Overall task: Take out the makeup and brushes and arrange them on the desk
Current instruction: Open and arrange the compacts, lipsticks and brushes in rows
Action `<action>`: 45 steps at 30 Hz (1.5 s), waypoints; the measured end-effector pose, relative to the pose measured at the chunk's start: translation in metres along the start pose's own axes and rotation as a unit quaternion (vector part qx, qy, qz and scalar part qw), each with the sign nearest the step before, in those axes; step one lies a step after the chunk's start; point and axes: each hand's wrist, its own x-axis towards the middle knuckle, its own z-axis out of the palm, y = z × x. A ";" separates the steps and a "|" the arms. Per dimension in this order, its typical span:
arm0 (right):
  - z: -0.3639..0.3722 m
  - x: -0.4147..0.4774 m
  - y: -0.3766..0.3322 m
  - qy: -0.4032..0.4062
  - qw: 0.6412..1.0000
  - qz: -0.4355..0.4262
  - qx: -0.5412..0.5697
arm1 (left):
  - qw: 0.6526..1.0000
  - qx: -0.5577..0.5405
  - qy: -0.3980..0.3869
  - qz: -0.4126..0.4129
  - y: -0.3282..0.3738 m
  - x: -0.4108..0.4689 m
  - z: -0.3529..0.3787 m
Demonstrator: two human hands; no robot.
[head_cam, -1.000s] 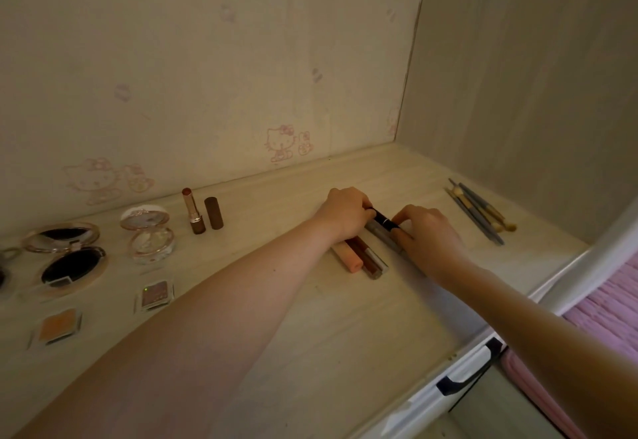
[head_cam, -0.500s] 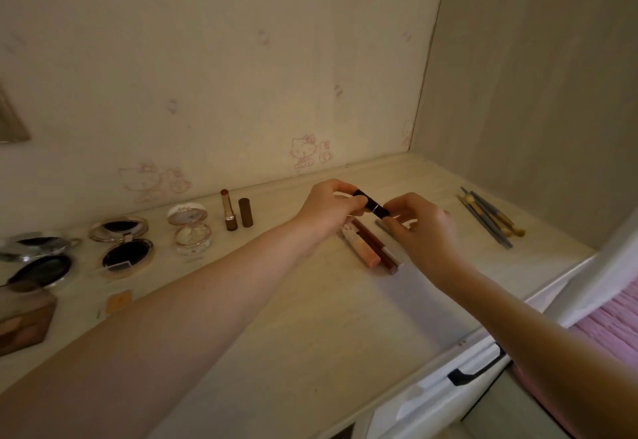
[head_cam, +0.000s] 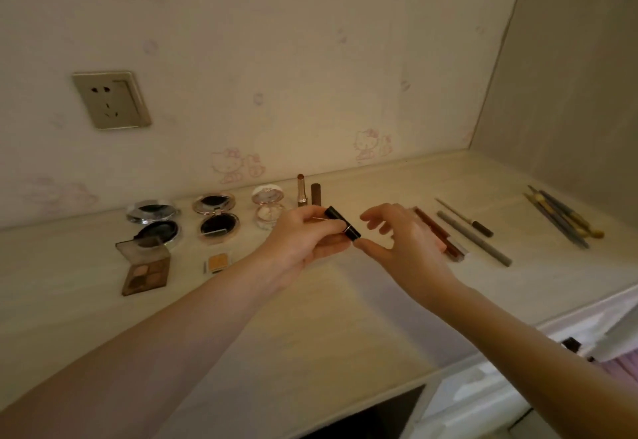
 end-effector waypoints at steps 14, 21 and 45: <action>0.045 0.007 -0.062 -0.169 0.980 0.005 0.102 | 0.970 0.224 0.074 0.056 -0.003 -0.058 -0.068; 0.055 0.010 -0.078 -0.214 0.972 -0.017 0.090 | 0.921 0.360 0.080 0.128 -0.010 -0.075 -0.092; 0.069 -0.008 -0.101 -0.321 0.940 -0.047 0.107 | 0.730 0.675 -0.031 0.104 -0.011 -0.108 -0.106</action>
